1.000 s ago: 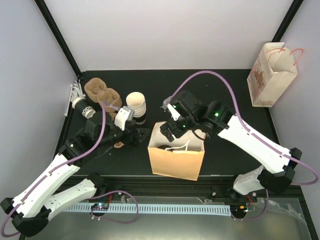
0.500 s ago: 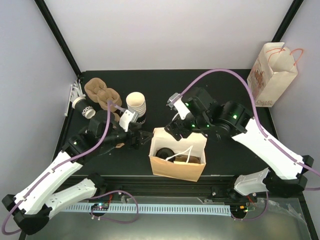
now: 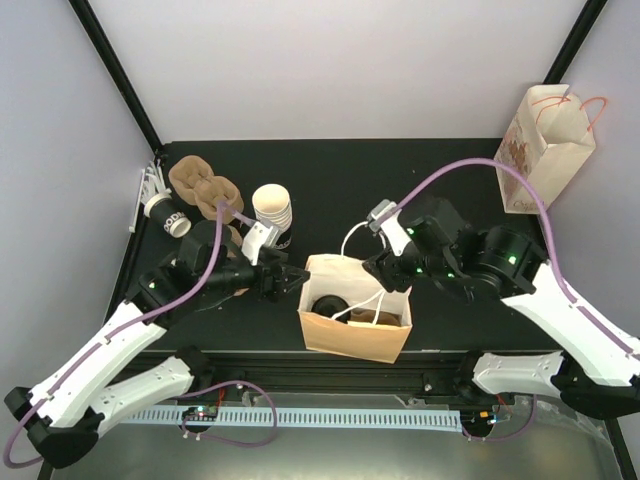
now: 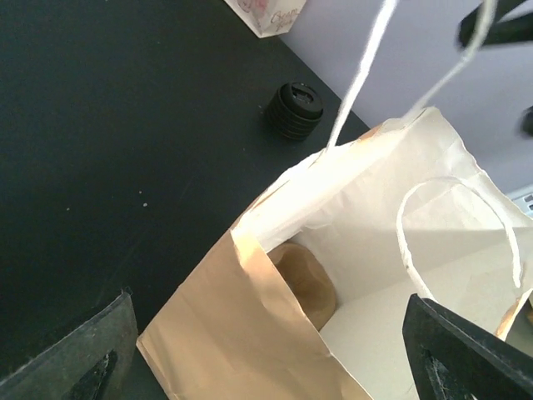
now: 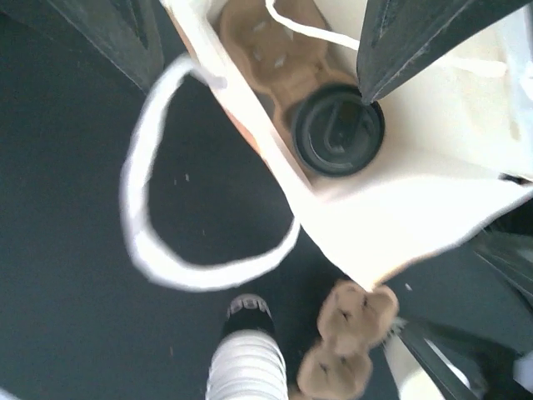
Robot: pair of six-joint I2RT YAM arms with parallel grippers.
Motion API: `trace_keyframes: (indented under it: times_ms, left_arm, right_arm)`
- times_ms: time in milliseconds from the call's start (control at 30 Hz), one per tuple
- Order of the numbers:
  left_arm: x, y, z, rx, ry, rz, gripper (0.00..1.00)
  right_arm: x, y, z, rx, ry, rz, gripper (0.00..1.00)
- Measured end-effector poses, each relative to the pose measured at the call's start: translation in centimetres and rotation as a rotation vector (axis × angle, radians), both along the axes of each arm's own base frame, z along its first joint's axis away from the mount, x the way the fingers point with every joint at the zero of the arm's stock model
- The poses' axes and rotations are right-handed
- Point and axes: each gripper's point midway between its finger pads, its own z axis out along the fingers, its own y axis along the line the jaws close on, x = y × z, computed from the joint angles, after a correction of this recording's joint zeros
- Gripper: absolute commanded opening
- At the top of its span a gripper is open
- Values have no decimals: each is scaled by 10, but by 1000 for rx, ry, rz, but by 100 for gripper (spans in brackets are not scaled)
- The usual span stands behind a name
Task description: Pack the takeout coffee
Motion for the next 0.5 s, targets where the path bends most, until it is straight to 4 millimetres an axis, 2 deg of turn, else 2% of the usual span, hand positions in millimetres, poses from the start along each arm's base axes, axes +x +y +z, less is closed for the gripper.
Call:
trace_keyframes:
  times_ms: [167,233,333,500]
  left_arm:
    - [-2,13,15,-26,-58,53,92]
    - [-2,21,23,-42,-91,87,93]
    - [-3,31,33,-59,-133,133,93]
    - [4,41,36,-48,-160,197,93]
  right_arm:
    - [1,-9,-48,-120,51,-26,64]
    - [2,-11,-63,-156,66,-32,60]
    - [4,-12,-78,-190,69,-40,46]
    - [15,-4,-80,-203,32,-34,22]
